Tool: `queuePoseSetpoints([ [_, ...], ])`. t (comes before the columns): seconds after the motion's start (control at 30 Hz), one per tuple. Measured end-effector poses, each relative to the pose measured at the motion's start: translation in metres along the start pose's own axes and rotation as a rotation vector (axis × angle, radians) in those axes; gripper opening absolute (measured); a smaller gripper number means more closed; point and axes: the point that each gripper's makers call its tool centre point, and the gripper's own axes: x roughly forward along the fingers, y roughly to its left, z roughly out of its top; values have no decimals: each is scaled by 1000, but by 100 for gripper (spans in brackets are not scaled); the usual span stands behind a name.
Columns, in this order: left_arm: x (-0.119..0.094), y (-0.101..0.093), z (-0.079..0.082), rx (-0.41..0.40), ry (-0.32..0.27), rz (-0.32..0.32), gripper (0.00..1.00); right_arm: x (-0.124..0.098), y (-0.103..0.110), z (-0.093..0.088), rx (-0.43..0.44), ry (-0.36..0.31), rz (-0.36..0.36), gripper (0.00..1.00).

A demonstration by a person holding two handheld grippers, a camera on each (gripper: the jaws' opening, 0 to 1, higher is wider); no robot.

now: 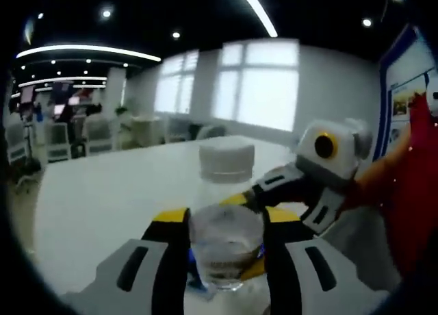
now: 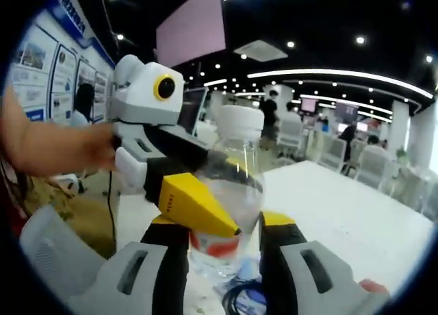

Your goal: Arrange the tabletop items into an orderly group along one side of the table until the central work area is clear of visible clutter.

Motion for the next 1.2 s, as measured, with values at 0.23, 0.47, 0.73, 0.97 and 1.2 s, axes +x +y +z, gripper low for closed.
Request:
queuePoseSetpoints([
  [0.23, -5, 11, -1, 9, 3, -66, 39, 16, -1, 4, -14, -12, 25, 39],
  [0.47, -5, 23, -4, 34, 28, -129, 39, 31, -4, 3, -39, -6, 40, 39],
  [0.73, -4, 47, -19, 38, 51, -166, 39, 55, -10, -10, -35, 21, 66, 39],
  [0.97, 3, 70, -39, 30, 59, -186, 39, 76, -19, -30, -29, 57, 61, 38],
  [1.2, 10, 86, -58, 62, 80, -215, 39, 93, -25, -51, -48, 94, 19, 38],
])
